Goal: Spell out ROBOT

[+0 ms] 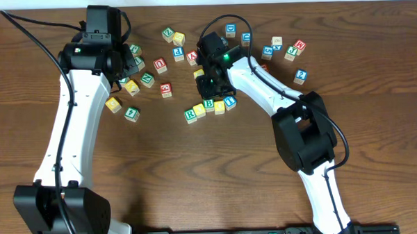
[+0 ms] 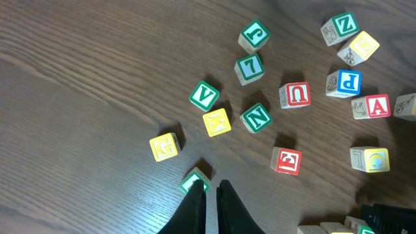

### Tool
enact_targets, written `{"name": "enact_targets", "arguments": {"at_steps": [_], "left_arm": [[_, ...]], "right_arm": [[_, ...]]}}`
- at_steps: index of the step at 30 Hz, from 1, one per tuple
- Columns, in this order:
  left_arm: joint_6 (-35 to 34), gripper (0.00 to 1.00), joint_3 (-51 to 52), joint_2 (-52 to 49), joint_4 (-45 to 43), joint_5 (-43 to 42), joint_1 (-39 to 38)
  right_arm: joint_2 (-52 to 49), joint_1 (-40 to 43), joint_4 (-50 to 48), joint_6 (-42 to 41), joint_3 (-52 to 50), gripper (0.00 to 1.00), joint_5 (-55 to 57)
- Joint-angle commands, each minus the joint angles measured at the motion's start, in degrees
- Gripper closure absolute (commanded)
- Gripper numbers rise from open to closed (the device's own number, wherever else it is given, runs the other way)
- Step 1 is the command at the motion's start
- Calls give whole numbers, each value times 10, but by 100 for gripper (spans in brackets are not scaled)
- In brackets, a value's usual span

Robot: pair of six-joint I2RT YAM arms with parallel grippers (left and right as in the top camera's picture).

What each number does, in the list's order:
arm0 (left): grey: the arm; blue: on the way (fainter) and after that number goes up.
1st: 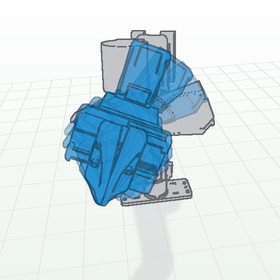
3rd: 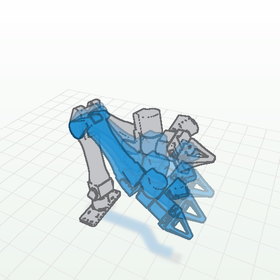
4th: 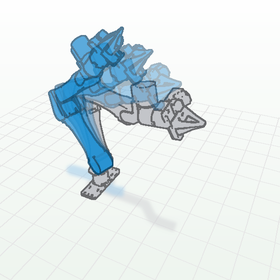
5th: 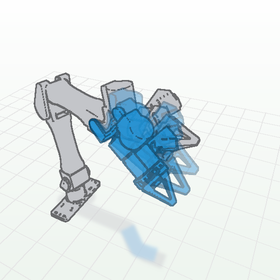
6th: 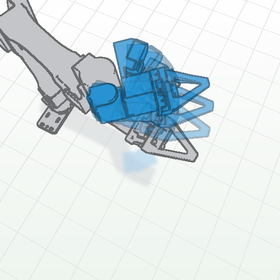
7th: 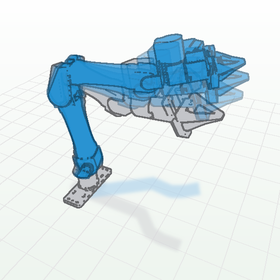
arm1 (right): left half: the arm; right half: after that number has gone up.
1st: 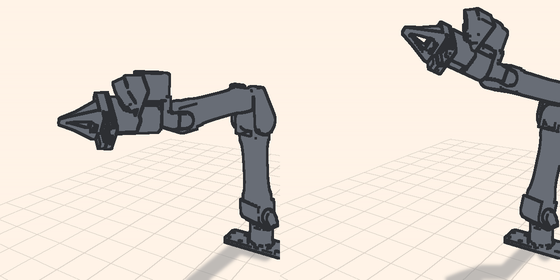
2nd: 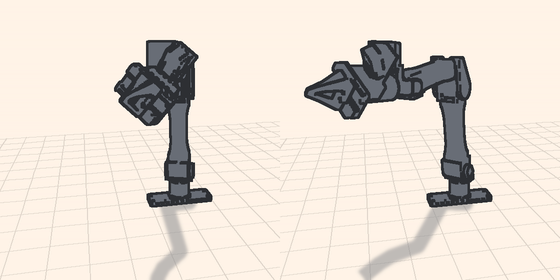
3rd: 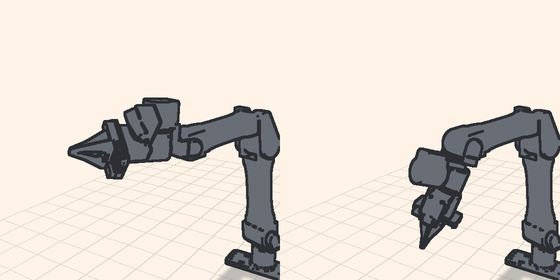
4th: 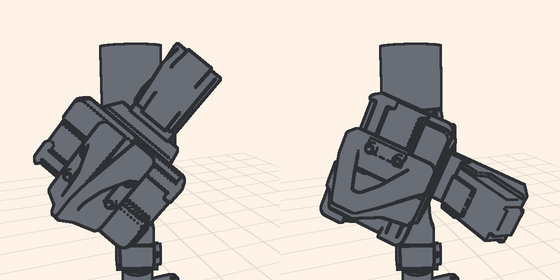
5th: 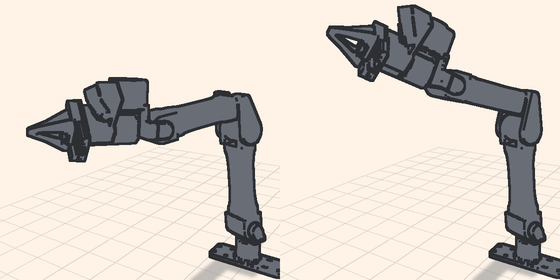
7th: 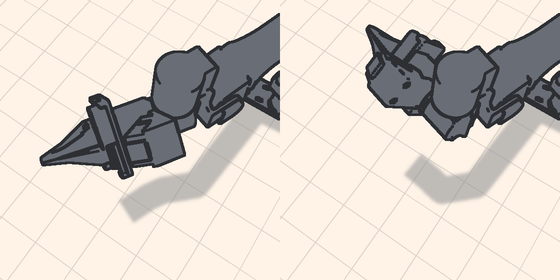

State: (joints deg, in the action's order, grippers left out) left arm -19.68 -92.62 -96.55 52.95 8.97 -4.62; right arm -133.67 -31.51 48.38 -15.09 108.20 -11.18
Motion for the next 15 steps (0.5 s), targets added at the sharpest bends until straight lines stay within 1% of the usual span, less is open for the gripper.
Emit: {"name": "enact_targets", "arguments": {"at_steps": [1, 6, 15], "left_arm": [[-10, 92, 4, -9, 3, 5, -3], [-9, 92, 6, -19, 5, -15, -3], [-10, 92, 6, -21, 6, -15, -3]], "right_arm": [[-8, -8, 6, -8, 4, 86, -6], [-8, -10, 22, -14, 4, 88, -6], [-8, -10, 39, -20, 4, 87, -10]]}}
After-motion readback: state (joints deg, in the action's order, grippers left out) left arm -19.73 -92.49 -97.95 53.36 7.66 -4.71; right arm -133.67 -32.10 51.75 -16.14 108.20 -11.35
